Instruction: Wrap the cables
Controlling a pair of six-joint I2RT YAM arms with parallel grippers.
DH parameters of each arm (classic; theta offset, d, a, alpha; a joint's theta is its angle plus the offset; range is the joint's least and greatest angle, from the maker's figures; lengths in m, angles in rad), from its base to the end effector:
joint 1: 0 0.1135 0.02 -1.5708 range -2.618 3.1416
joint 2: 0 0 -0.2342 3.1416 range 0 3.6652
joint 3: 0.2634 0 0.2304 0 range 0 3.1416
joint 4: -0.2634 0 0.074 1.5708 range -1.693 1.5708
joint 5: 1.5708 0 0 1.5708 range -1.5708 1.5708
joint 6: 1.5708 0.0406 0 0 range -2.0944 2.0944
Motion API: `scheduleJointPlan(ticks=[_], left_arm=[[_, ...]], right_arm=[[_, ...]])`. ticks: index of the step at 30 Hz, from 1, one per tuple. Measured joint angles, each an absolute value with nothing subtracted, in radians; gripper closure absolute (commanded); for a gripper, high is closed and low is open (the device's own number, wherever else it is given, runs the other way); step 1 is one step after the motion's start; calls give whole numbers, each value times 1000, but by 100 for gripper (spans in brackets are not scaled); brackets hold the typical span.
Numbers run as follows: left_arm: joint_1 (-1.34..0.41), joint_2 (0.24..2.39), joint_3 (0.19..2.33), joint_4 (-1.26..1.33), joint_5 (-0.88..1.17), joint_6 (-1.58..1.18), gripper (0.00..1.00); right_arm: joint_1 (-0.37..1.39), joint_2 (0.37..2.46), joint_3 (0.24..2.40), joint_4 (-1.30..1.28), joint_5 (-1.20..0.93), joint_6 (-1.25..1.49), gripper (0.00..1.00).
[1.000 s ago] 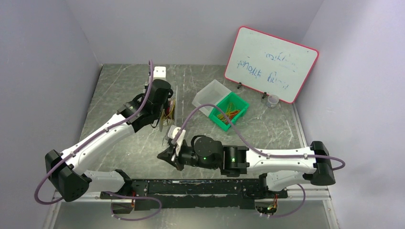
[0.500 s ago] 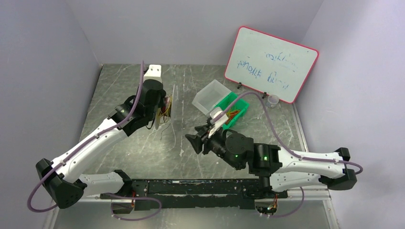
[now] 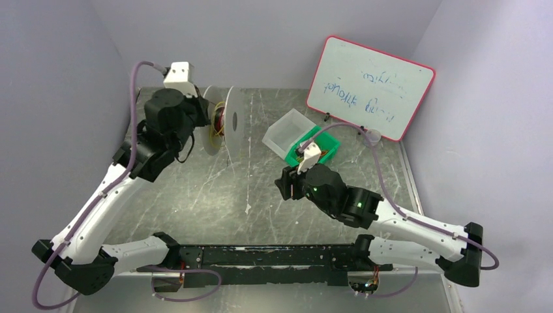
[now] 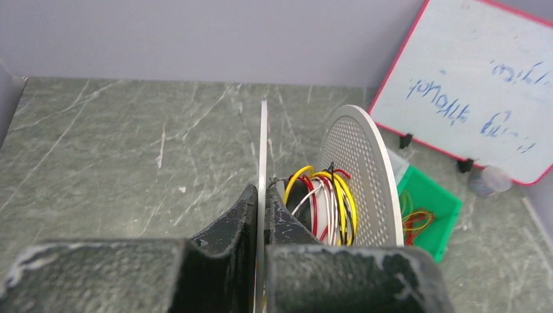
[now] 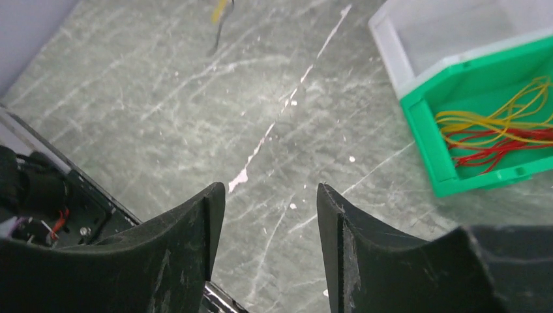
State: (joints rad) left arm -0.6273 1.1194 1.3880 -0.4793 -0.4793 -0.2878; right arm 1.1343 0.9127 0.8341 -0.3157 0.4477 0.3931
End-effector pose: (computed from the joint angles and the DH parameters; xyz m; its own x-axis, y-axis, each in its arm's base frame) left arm 0.1923 -0.1163 0.4181 -0.2066 -0.1613 -0.9650 0.1013 0.9775 -0.1851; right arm 0.1027 0.1787 0.2986 -0.3982 -0.0369 -0.9165 -0.5363 0.8200 0.2000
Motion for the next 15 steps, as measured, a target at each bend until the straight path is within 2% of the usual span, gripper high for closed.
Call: scheduleJointPlan(ticks=[15], left_arm=[[-377, 1177, 1492, -486, -25, -418, 93]], right_arm=[[825, 1076, 660, -3, -39, 411, 38]])
